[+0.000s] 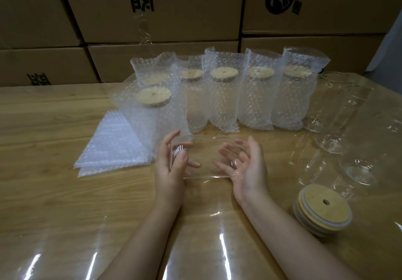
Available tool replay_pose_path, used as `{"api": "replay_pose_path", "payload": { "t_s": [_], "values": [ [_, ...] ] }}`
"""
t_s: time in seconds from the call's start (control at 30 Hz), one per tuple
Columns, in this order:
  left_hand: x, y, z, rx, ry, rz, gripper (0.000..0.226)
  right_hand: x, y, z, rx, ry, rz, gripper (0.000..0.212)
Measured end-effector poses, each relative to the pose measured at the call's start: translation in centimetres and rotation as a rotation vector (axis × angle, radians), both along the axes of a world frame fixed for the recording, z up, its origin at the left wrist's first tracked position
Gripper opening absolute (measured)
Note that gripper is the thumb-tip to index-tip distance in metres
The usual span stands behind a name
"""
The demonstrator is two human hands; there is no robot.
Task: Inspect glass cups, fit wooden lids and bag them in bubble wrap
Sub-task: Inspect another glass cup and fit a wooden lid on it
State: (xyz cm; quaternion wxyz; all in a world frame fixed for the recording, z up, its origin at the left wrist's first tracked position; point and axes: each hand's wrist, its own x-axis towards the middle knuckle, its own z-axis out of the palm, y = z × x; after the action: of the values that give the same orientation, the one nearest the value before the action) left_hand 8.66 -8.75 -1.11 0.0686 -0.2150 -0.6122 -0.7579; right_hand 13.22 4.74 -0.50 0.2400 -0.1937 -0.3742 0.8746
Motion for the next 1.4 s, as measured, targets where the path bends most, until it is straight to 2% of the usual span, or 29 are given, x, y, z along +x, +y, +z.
{"api": "replay_pose_path", "payload": {
  "t_s": [0.13, 0.37, 0.47, 0.6, 0.7, 0.83, 0.93, 1.0, 1.2, 1.3, 1.4],
  "values": [
    [-0.1, 0.1, 0.2, -0.034, 0.013, -0.05, 0.064, 0.1, 0.4, 0.3, 0.085, 0.045, -0.065, 0.028],
    [0.1, 0.0, 0.2, 0.064, 0.018, 0.021, 0.047, -0.2, 0.1, -0.2, 0.237, 0.021, -0.084, 0.028],
    [0.4, 0.0, 0.4, 0.006, 0.123, 0.117, 0.041, -0.2, -0.2, -0.2, 0.27, 0.064, -0.119, 0.028],
    [0.6, 0.1, 0.4, -0.194, 0.456, 0.268, 0.034, -0.2, -0.2, 0.0, 0.108, -0.021, -0.119, 0.026],
    [0.9, 0.7, 0.6, -0.315, 0.685, 0.256, 0.029, -0.1, 0.0, 0.2, -0.063, -0.111, -0.058, 0.028],
    [1.2, 1.2, 0.6, -0.383, 0.748, 0.239, 0.036, 0.1, 0.5, 0.5, -0.152, -0.081, -0.027, 0.029],
    [1.0, 1.1, 0.3, -0.339, 0.664, 0.246, 0.043, 0.1, 0.5, 0.5, -0.14, -0.076, -0.038, 0.03],
    [0.9, 1.0, 0.1, -0.255, 0.543, 0.197, 0.05, 0.1, 0.4, 0.4, -0.128, -0.063, -0.05, 0.03],
    [0.7, 0.8, 0.6, -0.036, -0.039, -0.138, 0.079, 0.0, 1.1, 0.8, -0.036, -0.018, -0.119, 0.03],
    [0.2, 0.6, 1.3, 0.075, -0.403, -0.34, 0.07, 0.1, 1.2, 0.8, 0.083, 0.021, -0.146, 0.03],
    [-0.2, 0.2, 1.6, 0.088, -0.575, -0.466, 0.067, 0.3, 1.3, 1.2, 0.159, 0.063, -0.143, 0.034]
  ]
}}
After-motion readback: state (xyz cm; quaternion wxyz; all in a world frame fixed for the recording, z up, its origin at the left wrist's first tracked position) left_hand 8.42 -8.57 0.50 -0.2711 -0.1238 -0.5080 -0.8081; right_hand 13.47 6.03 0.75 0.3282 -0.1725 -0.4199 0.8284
